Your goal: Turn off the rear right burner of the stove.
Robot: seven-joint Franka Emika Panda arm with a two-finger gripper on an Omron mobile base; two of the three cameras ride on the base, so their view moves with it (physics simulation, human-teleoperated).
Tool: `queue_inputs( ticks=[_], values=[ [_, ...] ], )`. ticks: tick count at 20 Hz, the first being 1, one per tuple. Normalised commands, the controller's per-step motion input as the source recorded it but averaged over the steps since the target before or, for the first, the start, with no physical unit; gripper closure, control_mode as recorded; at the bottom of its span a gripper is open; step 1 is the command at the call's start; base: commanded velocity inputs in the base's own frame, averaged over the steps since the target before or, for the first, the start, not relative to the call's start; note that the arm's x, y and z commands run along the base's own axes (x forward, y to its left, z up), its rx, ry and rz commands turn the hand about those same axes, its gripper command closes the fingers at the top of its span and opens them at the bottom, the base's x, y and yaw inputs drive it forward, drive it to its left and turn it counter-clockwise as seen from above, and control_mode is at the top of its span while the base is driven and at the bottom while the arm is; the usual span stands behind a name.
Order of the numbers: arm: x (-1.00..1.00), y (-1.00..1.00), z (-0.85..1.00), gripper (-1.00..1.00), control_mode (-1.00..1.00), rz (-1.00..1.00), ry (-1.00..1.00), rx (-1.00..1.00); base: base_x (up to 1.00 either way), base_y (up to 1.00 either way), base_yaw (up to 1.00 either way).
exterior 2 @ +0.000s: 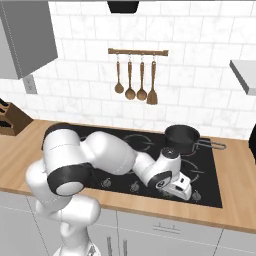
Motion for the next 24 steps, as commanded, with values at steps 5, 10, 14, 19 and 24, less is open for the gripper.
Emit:
queue_inputs(
  ticks=[5, 10, 14, 19, 24],
  values=[
    [-0.09, 0.00, -0.08, 1.00, -1.00, -0.26, 0.00, 0.00, 0.00, 0.00, 0.00],
    [0.00, -0.06, -0.07, 1.00, -1.00, -0.25, 0.00, 0.00, 0.00, 0.00, 0.00],
    [0.00, -0.13, -0.11, 1.00, -1.00, -0.24, 0.00, 0.00, 0.00, 0.00, 0.00],
    [0.00, -0.16, -0.17, 1.00, -1.00, -0.27, 0.00, 0.00, 0.00, 0.00, 0.00],
    [0.00, -0.18, -0.21, 1.00, -1.00, -0.30, 0.00, 0.00, 0.00, 0.00, 0.00]
  ],
)
